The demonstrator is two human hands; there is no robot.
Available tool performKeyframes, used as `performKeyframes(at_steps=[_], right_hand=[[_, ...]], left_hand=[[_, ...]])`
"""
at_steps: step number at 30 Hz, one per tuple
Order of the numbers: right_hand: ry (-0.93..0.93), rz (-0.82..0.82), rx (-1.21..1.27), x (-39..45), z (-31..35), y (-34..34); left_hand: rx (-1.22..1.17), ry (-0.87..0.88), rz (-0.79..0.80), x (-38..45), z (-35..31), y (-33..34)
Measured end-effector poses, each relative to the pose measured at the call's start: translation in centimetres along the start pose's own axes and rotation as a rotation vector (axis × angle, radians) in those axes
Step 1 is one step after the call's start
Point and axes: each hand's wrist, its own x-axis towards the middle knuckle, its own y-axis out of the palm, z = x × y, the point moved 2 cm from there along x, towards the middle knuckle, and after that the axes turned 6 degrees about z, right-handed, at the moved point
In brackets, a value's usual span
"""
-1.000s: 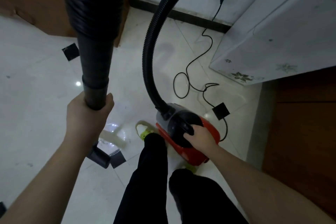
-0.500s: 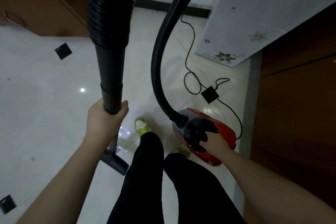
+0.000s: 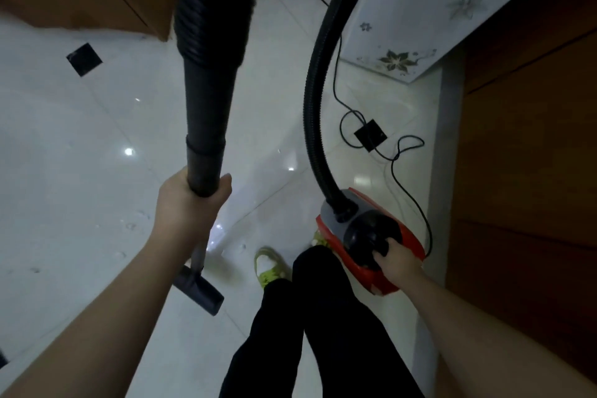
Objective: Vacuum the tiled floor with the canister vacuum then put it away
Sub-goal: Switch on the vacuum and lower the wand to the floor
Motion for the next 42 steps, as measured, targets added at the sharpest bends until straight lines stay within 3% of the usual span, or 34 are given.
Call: performKeyframes(at_steps=[12, 19, 28, 38, 40, 42], right_hand=[[0.053, 0.068, -0.008, 2.8, -5.7, 6.7], [0.103, 0.116, -0.006, 5.8, -8.7, 10.0], [0.056, 0.067, 0.303, 9.4, -10.5, 9.2], [-0.042, 0.097, 0.427, 11.7, -12.2, 8.7], [-0.046, 0.040, 0.567, 9.9, -12.9, 8.7], [0.039, -0.146, 0.778, 7.1, -14.4, 9.4]], left_hand=[[0.149, 0.003, 0.104, -1.6, 5.0, 6.9], [0.164, 0.128, 0.121, -2.0, 5.0, 12.7], [0.241, 0.228, 0.143, -4.1, 3.3, 18.8], [0.365, 0.394, 0.232, -5.7, 1.7, 24.3], [0.392, 0.424, 0.267, -5.9, 1.7, 25.2], [0.394, 0.442, 0.301, -6.3, 1.7, 25.9]])
